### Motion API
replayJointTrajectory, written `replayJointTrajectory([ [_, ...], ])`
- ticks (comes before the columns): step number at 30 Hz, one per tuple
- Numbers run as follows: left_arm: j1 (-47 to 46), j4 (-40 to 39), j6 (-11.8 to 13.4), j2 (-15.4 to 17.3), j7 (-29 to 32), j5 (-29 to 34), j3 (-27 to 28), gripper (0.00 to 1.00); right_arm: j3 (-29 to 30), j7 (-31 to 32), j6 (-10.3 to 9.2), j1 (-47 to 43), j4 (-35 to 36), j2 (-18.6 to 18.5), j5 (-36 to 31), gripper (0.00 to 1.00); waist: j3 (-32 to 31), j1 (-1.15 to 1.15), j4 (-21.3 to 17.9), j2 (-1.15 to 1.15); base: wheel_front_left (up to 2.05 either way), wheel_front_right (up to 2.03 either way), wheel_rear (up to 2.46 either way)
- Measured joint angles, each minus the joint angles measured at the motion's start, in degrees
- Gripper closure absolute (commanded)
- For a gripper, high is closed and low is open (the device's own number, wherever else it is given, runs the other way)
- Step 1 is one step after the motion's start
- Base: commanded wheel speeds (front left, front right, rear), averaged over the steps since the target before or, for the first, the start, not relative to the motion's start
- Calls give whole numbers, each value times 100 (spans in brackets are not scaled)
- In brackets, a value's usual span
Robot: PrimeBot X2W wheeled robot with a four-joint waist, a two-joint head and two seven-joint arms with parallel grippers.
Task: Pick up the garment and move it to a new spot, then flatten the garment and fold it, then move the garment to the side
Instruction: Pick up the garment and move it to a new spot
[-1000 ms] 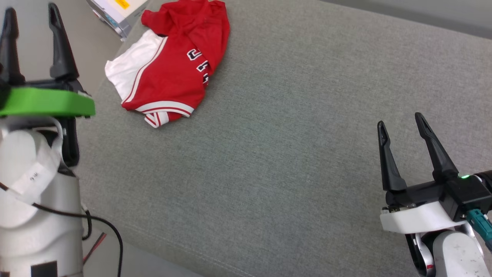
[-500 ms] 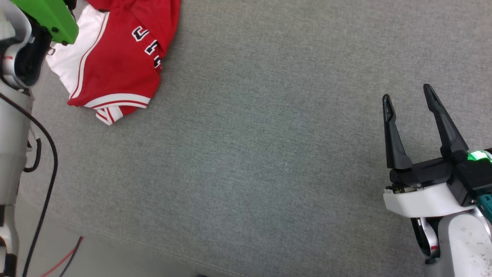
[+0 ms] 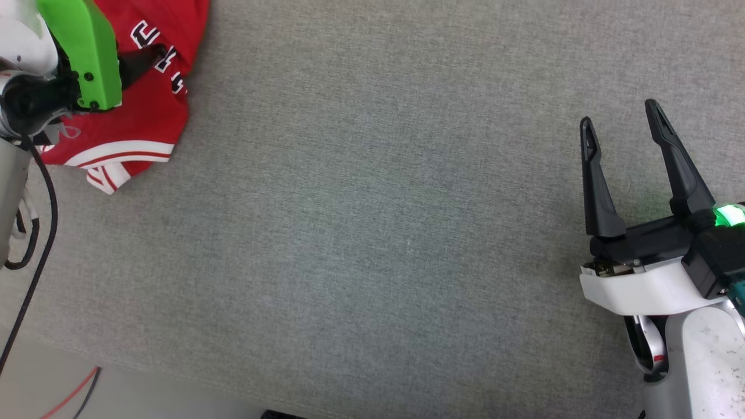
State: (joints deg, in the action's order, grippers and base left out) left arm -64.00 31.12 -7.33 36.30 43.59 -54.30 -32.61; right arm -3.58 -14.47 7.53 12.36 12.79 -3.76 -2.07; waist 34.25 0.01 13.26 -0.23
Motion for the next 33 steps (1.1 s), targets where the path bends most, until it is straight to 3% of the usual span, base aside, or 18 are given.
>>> replayJointTrajectory([
  [4, 18, 231, 0, -10, 152, 130, -410, 0, -44, 0, 0, 107, 2, -1, 16, 0, 148, 0, -75, 0, 0, 0, 0],
  [14, -165, 740, -25, -53, 102, 149, -784, 0, -71, 0, 0, 200, -41, 2, 44, 0, 325, -1, -245, 0, 0, 0, 0],
  [15, -171, 753, -26, -46, 59, 134, -831, 40, -67, 0, 0, 200, -56, 4, 55, 0, 307, -1, -248, 0, 0, 0, 0],
  [16, -171, 767, -30, -33, -16, 131, -887, 100, -55, 0, 0, 199, -74, 8, 79, 0, 281, -1, -248, 0, 0, 0, 0],
  [24, -16, 611, -29, 37, -714, -165, -1251, 100, -8, 0, 0, 163, -182, 55, 210, 0, -126, -1, -205, 0, 0, 0, 0],
  [33, 62, -650, -29, 546, -1182, -221, -1964, 100, 100, 0, 0, -211, -290, 98, 503, 0, -838, -1, -135, 0, 0, 0, 0],
])
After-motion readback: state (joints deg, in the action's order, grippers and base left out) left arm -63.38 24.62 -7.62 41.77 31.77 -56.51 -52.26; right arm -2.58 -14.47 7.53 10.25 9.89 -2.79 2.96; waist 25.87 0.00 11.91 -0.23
